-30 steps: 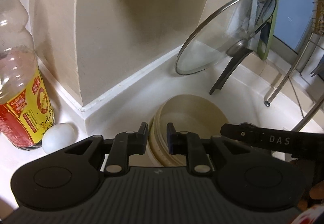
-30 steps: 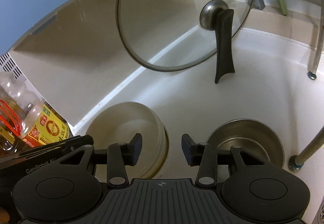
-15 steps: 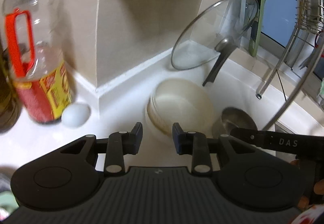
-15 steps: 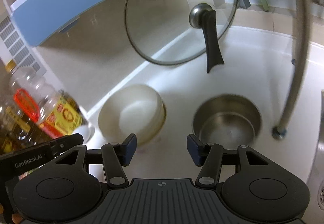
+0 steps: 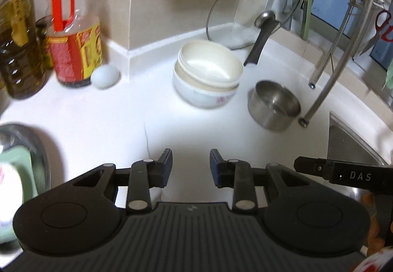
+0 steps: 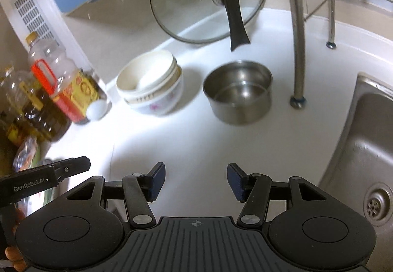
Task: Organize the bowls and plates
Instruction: 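Open both grippers and withdraw them from the bowl stack, then move both grippers toward the small steel pot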
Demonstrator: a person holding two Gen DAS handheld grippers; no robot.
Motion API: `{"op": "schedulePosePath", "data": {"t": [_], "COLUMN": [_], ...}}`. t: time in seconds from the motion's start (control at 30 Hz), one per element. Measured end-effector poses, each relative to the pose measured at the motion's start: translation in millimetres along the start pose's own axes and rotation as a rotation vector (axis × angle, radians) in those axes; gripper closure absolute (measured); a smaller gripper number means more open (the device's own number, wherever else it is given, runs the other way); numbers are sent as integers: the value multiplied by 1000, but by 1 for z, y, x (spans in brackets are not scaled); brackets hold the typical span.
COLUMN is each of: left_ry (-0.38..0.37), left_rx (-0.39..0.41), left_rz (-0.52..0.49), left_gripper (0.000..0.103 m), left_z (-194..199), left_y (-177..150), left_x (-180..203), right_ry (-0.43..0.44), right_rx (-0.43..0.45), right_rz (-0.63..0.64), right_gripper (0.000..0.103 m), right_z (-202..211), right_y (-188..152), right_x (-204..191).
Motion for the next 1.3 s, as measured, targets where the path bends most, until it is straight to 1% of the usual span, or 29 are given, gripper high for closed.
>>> {"op": "schedulePosePath", "data": {"t": [0.2,0.43,0.6,0.93,1.2,1.27,1.3], "left_ry": [18,23,27,31,42,42,42], "left_rx": [-24,-39,-51,-51,-59,-62,-63], "left_rz": [5,4,0,6,1,-4,-5], "left_gripper": [74,74,74,74,74,74,74], "left_z": [17,33,42,52,53,52,51], "left_y": [-37,-66,-84,-104,-111,-111,-111], "left_x": [8,19,24,32,38,39,39], "right_ry": [6,5,0,8,30,35,36], "right_rx": [-32,-56,-60,-50,-52,-58,-61], "right_rz": [36,61,67,60,70,60,57], "right_gripper": [47,47,47,47,46,44,37], "right_z": [18,36,47,62,65,64,63], "right_y": [-30,-63,-77,-91,-96,-97,-97], "right_x": [-2,-1,0,9,14,16,16]}}
Point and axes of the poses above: each gripper's, at about its wrist camera, not at the fingertips, and z roughly against the way its jaws point, x to its right, y to its top, the point moved 7 cm from there along -z, roughly the way its jaws point, and after that the axes turned 11 degrees about z, right-handed, at the moved point
